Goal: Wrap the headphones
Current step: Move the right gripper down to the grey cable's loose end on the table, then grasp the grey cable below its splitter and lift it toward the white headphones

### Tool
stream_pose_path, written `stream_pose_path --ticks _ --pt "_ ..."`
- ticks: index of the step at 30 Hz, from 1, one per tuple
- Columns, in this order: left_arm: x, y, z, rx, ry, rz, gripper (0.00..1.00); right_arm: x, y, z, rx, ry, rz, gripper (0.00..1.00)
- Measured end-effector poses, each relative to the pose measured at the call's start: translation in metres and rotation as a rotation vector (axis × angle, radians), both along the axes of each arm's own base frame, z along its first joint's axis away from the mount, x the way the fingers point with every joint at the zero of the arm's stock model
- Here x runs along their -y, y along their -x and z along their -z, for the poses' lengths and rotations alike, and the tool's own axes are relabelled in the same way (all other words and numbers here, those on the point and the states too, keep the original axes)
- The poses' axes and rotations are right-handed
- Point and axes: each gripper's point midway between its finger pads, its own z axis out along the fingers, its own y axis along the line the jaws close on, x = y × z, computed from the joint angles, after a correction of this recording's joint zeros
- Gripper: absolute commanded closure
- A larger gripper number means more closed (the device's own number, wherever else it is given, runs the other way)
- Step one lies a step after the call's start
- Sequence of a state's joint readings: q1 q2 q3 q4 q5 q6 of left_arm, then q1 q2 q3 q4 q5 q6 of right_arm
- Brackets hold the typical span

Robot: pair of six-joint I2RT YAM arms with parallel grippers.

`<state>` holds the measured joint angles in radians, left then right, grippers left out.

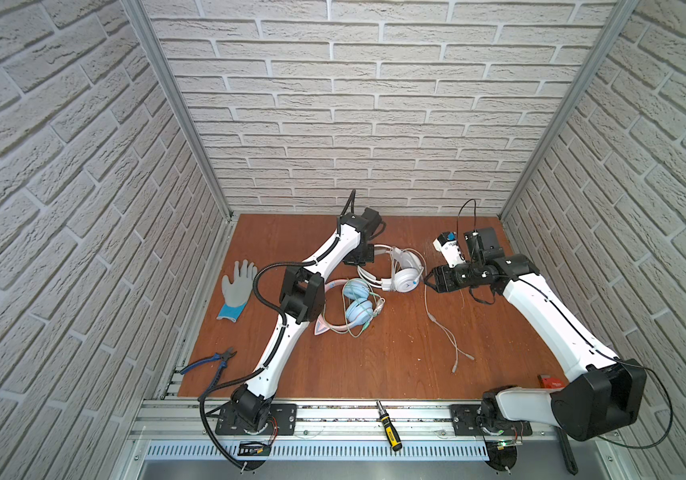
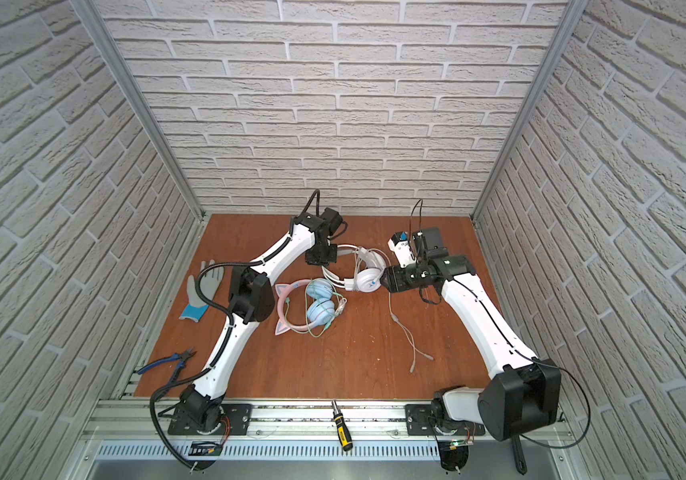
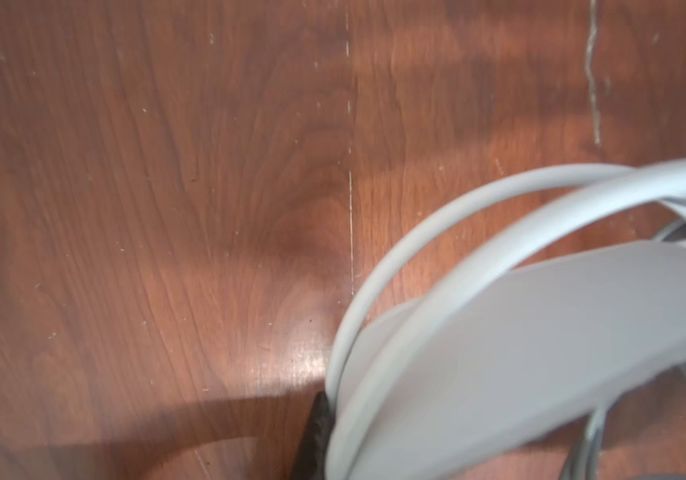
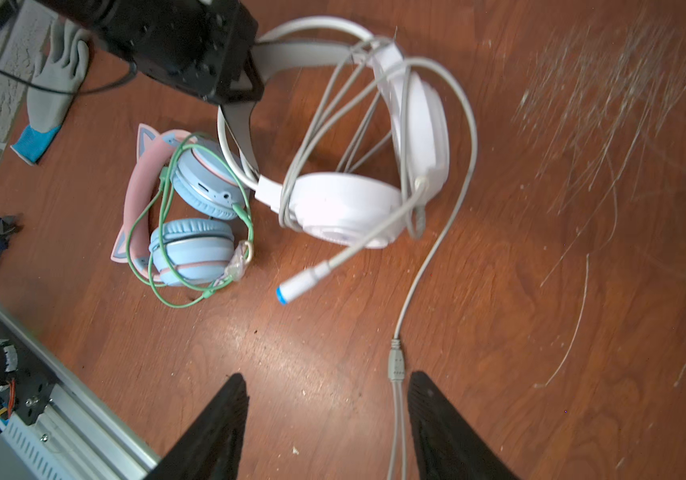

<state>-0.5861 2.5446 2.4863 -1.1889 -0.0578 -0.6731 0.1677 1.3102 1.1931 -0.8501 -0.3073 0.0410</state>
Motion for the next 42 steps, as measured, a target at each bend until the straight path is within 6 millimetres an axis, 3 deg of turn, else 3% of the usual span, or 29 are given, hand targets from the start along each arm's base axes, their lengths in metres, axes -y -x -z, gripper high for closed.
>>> stream_pose_path --ticks 8,13,17,22,27,34,37,42 --pt "0.01 -0.013 -0.003 0.041 0.067 -0.066 1.0 0.024 0.054 0.046 -0.242 0.065 0.171 0.37" --pt "0.014 -0.018 0.003 0.045 0.089 -0.092 1.0 0.042 0.077 0.074 -0.351 0.143 0.272 0.36" --pt "0.017 -0.019 0.012 0.036 0.097 -0.106 1.0 0.055 0.081 0.092 -0.398 0.193 0.34 0.36" --pt "0.018 -0.018 0.024 0.016 0.093 -0.115 1.0 0.068 0.068 0.114 -0.44 0.203 0.415 0.4" --pt "0.018 -0.017 0.031 0.005 0.097 -0.125 0.99 0.065 0.06 0.138 -0.497 0.189 0.419 0.5" --pt "0.022 -0.018 0.038 0.001 0.119 -0.137 0.91 0.06 0.074 0.158 -0.571 0.171 0.406 0.78" --pt "0.022 -0.018 0.039 -0.004 0.125 -0.141 0.89 0.058 0.077 0.159 -0.578 0.161 0.399 0.94" --pt "0.023 -0.02 0.039 0.001 0.15 -0.144 0.79 0.051 0.075 0.143 -0.543 0.143 0.33 0.94"
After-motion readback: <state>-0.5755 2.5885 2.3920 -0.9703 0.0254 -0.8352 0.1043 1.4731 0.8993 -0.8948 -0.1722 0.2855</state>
